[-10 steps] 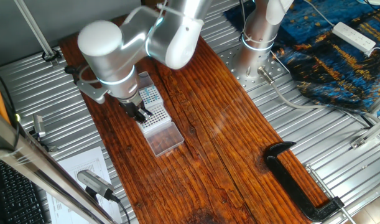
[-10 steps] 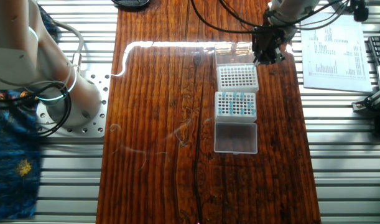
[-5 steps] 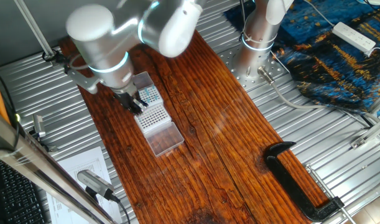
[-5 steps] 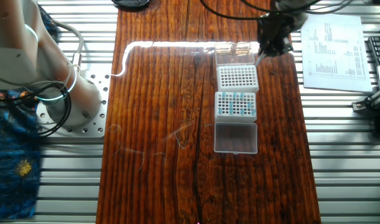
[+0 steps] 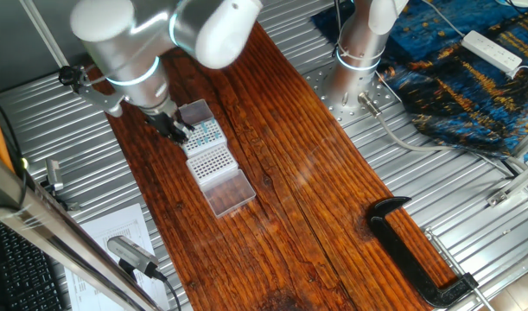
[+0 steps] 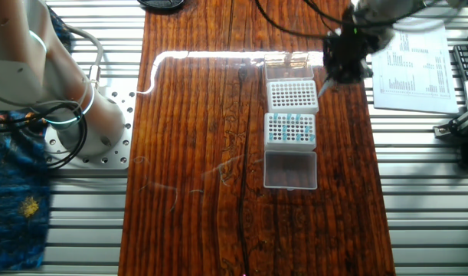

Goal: Transfer all medium pipette tips from one holder to another

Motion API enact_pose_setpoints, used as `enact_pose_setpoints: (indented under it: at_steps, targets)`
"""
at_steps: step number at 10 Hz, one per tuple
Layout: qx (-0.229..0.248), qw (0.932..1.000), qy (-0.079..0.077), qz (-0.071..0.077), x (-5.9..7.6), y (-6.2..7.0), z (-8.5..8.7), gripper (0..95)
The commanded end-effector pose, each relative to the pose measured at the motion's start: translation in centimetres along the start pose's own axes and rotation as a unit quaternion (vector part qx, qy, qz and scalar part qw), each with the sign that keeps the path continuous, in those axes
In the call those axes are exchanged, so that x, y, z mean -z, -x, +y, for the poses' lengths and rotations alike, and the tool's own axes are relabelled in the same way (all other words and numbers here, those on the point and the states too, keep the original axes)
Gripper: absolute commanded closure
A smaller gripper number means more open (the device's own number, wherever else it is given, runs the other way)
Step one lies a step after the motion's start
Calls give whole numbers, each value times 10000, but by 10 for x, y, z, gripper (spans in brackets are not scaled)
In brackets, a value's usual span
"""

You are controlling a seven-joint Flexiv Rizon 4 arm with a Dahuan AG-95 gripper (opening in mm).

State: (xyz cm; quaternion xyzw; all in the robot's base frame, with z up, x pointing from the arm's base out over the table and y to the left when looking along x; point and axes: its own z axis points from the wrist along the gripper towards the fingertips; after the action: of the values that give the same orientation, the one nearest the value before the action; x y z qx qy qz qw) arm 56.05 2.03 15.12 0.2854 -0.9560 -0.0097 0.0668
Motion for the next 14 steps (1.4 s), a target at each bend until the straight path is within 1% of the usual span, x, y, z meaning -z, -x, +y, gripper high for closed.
enact_pose_setpoints:
  at_steps: [1, 2, 4, 9, 14]
  targets:
    - [78, 9999, -63, -22, -9, -9, -4, 950]
    - [82, 9999, -75, -16, -10, -9, -4, 950]
    - [150, 9998, -89, -11, -15, -11, -10, 950]
    - [205, 9998, -86, -17, -23, -13, -11, 950]
    - [216, 9997, -96, -17, -25, -15, -11, 950]
